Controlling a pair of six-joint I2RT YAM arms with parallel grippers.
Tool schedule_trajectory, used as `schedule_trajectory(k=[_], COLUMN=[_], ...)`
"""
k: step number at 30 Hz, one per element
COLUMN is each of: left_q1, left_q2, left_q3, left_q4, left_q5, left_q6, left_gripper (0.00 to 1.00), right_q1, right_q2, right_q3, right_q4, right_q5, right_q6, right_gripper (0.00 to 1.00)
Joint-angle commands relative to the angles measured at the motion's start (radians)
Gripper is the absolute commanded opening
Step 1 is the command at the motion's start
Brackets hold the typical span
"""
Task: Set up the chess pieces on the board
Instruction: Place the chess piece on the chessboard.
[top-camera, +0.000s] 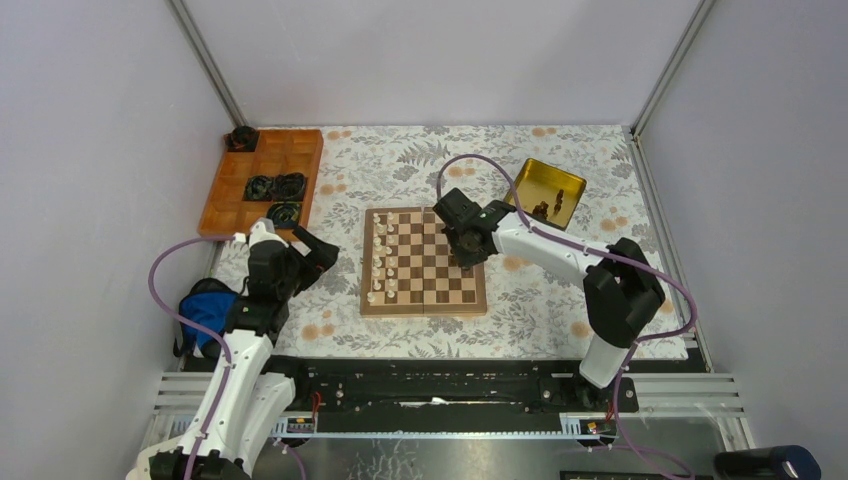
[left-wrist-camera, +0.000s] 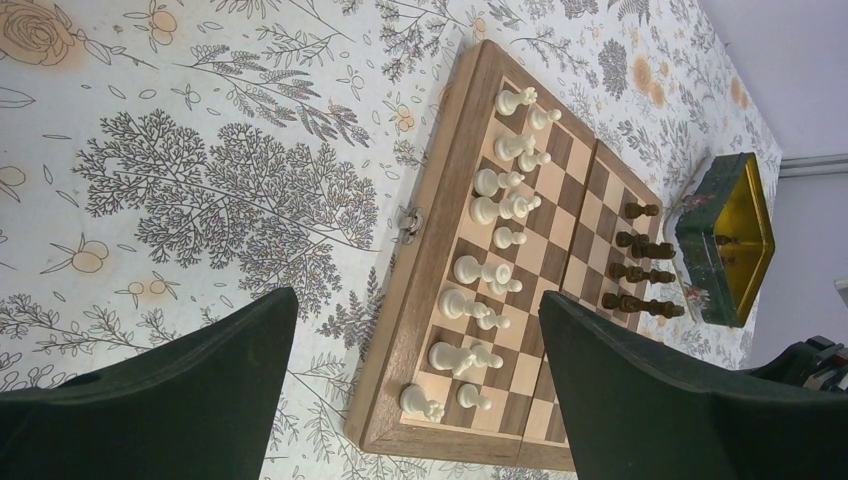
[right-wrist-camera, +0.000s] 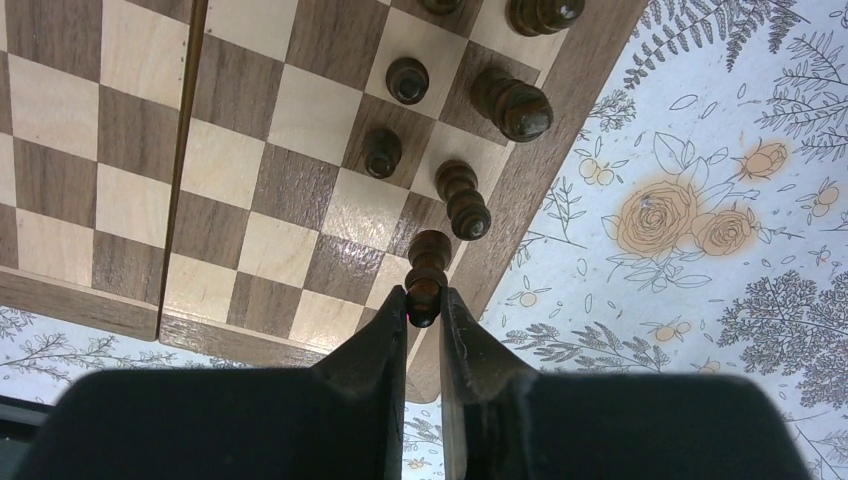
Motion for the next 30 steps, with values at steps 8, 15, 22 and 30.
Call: schedule_trajectory(k=[8,15,22,30], left_q1=[0.005,0.006,0.006,0.006], left_q2=[-0.001,-0.003,0.001,0.002], left_q3=[-0.01,-0.015,-0.014,-0.015], left_q4=[0.015,0.016,0.016,0.015], left_q5=[-0.015,-0.015,-0.036,-0.038], left_q6=[0.003,0.004,0.007,0.011], left_gripper=[0.99,0.99,0.99,0.99], right_q1=[-0.024,-0.027,-0.033,-0.039], right_q2=[0.014,0.029,0.036,0.038], right_q3=[-0.002,-0.008,-0.016,-0.032], right_q4=[0.027,0.035,0.038,0.047], right_q5=[-0.015,-0.028,-0.039,-0.055], right_q6=[0.0,0.002,0.008,0.015], right_gripper=[0.02,0.02,0.02,0.03])
